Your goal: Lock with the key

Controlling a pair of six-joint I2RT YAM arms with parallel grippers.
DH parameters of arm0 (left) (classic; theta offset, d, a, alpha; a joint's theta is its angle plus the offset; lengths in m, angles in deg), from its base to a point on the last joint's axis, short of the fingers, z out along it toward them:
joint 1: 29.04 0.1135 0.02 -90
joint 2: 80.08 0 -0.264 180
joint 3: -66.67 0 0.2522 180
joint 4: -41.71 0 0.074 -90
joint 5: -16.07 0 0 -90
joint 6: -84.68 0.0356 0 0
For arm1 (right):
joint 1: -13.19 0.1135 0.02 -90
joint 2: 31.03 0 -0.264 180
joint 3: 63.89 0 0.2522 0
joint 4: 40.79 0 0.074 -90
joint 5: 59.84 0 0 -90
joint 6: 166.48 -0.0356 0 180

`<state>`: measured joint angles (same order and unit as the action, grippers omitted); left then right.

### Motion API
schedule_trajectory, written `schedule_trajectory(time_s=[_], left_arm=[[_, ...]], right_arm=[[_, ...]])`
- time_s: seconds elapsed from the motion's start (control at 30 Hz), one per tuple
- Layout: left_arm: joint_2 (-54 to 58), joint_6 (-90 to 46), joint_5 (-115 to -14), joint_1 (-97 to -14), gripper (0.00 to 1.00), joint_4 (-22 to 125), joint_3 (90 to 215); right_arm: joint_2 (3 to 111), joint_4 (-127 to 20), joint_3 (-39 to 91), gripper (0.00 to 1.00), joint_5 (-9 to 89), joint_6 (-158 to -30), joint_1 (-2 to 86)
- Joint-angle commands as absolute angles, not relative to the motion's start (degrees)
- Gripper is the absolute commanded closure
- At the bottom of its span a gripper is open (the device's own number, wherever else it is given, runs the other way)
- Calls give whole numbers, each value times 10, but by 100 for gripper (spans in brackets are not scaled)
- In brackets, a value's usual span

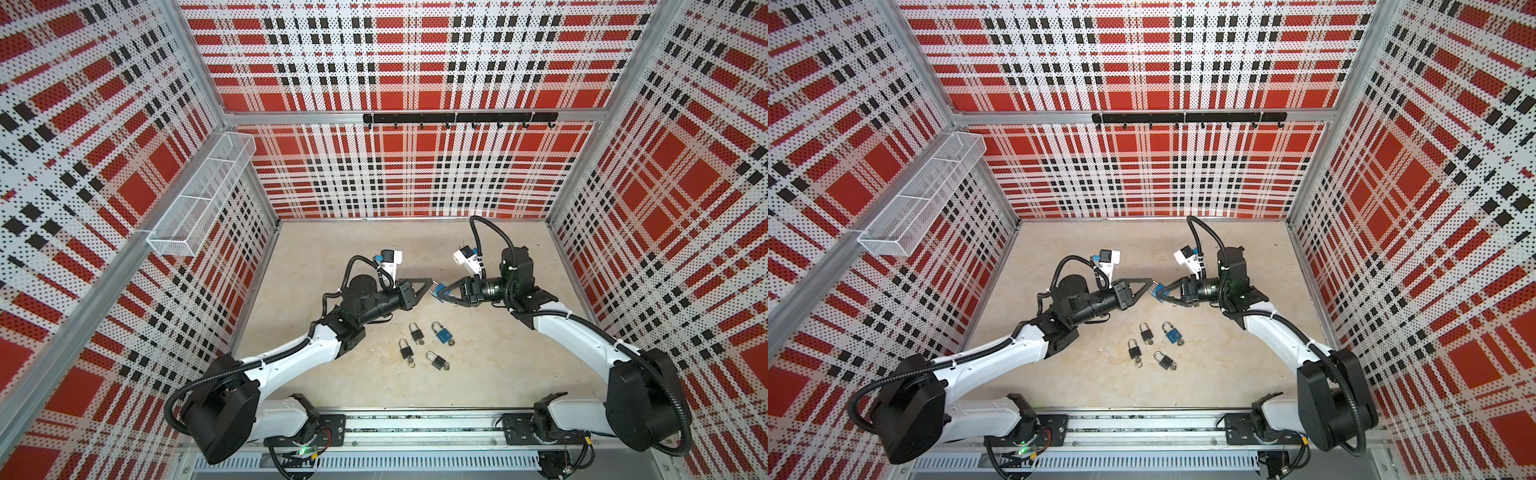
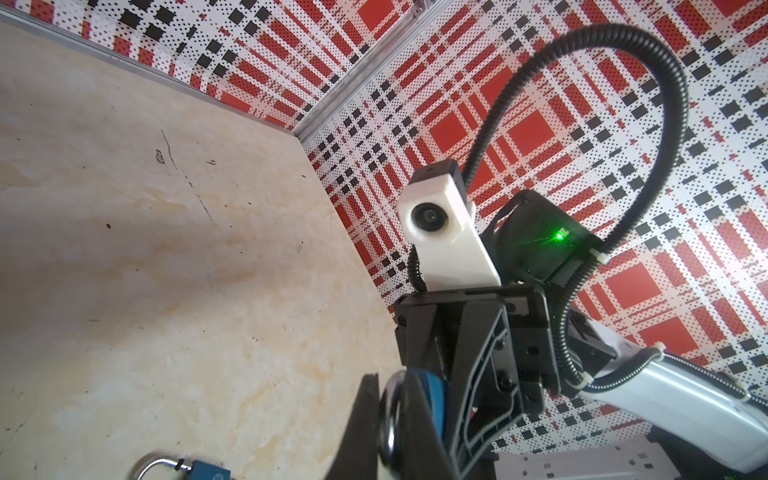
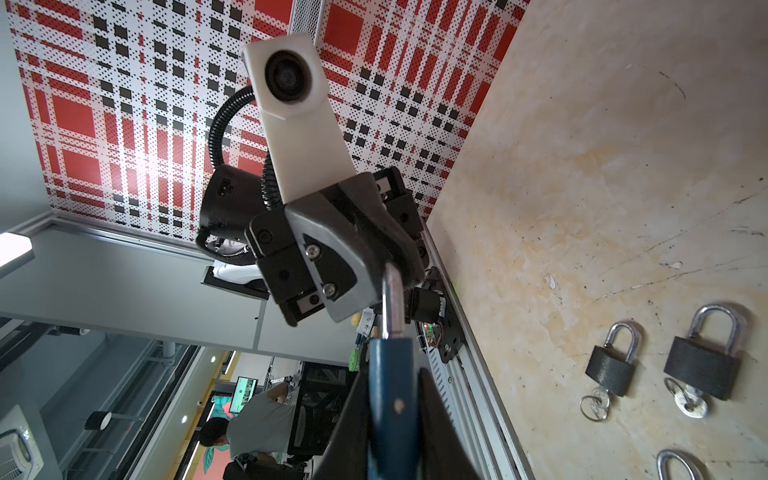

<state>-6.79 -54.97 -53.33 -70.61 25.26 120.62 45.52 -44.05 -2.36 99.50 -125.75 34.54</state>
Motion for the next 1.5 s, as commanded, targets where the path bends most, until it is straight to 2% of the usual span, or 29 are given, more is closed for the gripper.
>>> schedule_trajectory(time_s=[0.0,0.1,0.37,0.43,0.57,0.67,1.1,1.2,1.33,1.47], left_arm=[[-55,-552,-392,-779,100,296,1191],[-59,-550,-392,-763,100,295,1201],[-55,-549,-340,-702,100,293,1250],[-55,-549,-331,-693,96,293,1258],[-50,-552,-321,-688,89,293,1269],[-48,-553,-319,-689,87,292,1273],[-42,-556,-316,-690,84,290,1274],[-40,-556,-316,-690,85,289,1274],[-35,-555,-314,-692,100,289,1275],[-35,-555,-326,-691,100,286,1275]], right_arm=[[464,-323,7,100,959,-1242,369],[461,-345,5,100,956,-1228,368],[440,-518,22,100,917,-1106,371],[436,-535,24,100,911,-1093,372],[431,-541,20,100,907,-1089,372],[431,-545,21,100,905,-1085,374],[431,-558,28,100,906,-1076,375],[430,-558,29,100,904,-1076,375],[431,-558,30,100,903,-1077,375],[430,-560,28,100,888,-1078,375]])
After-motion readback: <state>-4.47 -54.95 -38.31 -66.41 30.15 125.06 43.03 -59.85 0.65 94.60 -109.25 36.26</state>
